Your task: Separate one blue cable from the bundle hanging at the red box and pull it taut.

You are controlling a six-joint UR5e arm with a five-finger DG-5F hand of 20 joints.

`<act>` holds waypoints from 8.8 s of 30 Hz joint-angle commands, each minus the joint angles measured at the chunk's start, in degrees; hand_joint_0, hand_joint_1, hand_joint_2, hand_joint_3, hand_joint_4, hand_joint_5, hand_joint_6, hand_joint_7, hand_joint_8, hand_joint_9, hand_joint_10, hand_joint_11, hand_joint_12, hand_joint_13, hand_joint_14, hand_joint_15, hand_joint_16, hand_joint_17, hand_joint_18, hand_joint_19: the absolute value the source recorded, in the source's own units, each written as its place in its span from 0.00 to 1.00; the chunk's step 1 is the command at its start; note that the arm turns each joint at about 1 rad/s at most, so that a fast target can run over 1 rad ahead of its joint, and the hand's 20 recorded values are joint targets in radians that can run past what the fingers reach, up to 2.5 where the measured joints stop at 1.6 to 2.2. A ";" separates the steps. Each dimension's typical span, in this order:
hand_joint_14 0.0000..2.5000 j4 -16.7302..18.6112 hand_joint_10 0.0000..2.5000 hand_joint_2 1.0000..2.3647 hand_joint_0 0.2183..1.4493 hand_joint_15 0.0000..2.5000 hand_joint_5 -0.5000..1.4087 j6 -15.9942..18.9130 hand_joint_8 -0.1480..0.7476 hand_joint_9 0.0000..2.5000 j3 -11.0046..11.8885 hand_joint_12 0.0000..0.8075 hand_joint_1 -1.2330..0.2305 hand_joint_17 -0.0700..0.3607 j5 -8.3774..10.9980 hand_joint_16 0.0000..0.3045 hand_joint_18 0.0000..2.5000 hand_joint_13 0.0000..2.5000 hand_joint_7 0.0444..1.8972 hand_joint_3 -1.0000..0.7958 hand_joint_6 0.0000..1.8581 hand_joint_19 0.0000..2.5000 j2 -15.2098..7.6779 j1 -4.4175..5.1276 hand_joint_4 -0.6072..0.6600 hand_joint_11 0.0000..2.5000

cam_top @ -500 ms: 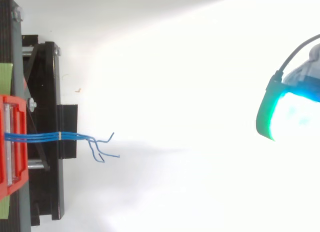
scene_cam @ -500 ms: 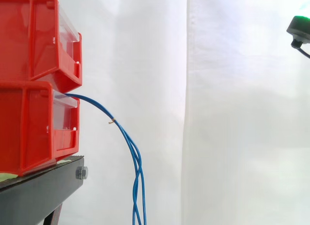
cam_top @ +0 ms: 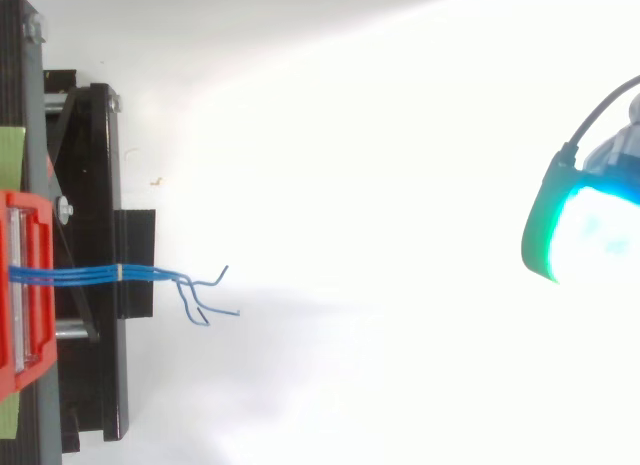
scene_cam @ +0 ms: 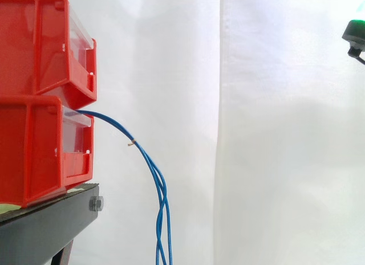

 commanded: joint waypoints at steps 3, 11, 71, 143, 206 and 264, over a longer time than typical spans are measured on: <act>0.00 0.00 0.00 0.00 0.26 0.14 0.15 -0.01 0.47 0.24 0.05 0.42 0.37 0.35 1.60 0.12 0.18 0.24 0.44 0.28 0.27 0.13 -0.15 0.24 0.63 0.15; 0.00 6.41 0.00 0.00 0.26 0.12 0.15 -0.27 0.46 0.22 0.05 0.38 0.33 0.32 11.36 0.10 0.16 0.23 0.43 0.28 0.27 0.09 -1.73 1.91 0.63 0.11; 0.00 26.80 0.00 0.00 0.24 0.14 0.16 2.98 0.49 0.27 7.44 0.39 0.38 0.33 23.93 0.10 0.22 0.28 0.43 0.28 0.27 0.13 -28.89 8.15 0.66 0.13; 0.01 25.22 0.01 0.01 0.37 0.20 0.19 10.71 0.49 0.34 21.67 0.38 0.39 0.30 12.59 0.08 0.27 0.35 0.61 0.40 0.27 0.16 -35.74 4.90 0.63 0.21; 0.01 14.15 0.01 0.01 0.39 0.28 0.15 8.69 0.49 0.40 21.59 0.44 0.32 0.32 12.06 0.10 0.32 0.42 0.46 0.41 0.46 0.20 -31.61 5.16 0.52 0.38; 0.01 13.62 0.01 0.00 0.31 0.29 0.16 8.95 0.49 0.42 21.50 0.45 0.44 0.33 12.15 0.11 0.33 0.43 0.49 0.28 0.45 0.22 -31.61 5.69 0.50 0.38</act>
